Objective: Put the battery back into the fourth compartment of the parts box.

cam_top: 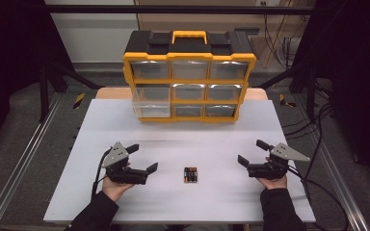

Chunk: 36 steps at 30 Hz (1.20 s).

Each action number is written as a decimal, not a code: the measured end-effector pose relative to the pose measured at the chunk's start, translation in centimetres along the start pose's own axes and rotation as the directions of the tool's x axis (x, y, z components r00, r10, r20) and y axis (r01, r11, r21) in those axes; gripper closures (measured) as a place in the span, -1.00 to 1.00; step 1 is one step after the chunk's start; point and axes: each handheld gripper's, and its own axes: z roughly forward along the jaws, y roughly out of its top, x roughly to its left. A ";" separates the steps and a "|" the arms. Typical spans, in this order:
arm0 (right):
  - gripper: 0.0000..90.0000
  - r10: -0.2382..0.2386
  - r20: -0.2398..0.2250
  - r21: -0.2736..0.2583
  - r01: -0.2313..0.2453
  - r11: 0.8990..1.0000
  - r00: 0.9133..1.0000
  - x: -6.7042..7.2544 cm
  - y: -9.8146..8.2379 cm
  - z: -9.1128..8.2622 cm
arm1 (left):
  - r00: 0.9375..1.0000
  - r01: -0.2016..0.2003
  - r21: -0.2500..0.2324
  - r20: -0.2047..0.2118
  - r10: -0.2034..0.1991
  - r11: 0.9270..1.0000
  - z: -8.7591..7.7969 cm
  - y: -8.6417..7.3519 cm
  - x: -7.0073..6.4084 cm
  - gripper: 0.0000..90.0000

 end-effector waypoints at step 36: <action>-0.99 -0.008 -0.003 0.008 0.008 1.000 1.000 0.0 -0.1 0.1 | 1.000 0.020 0.305 0.015 -0.025 0.952 10.1 -1.3 -5.1 -0.96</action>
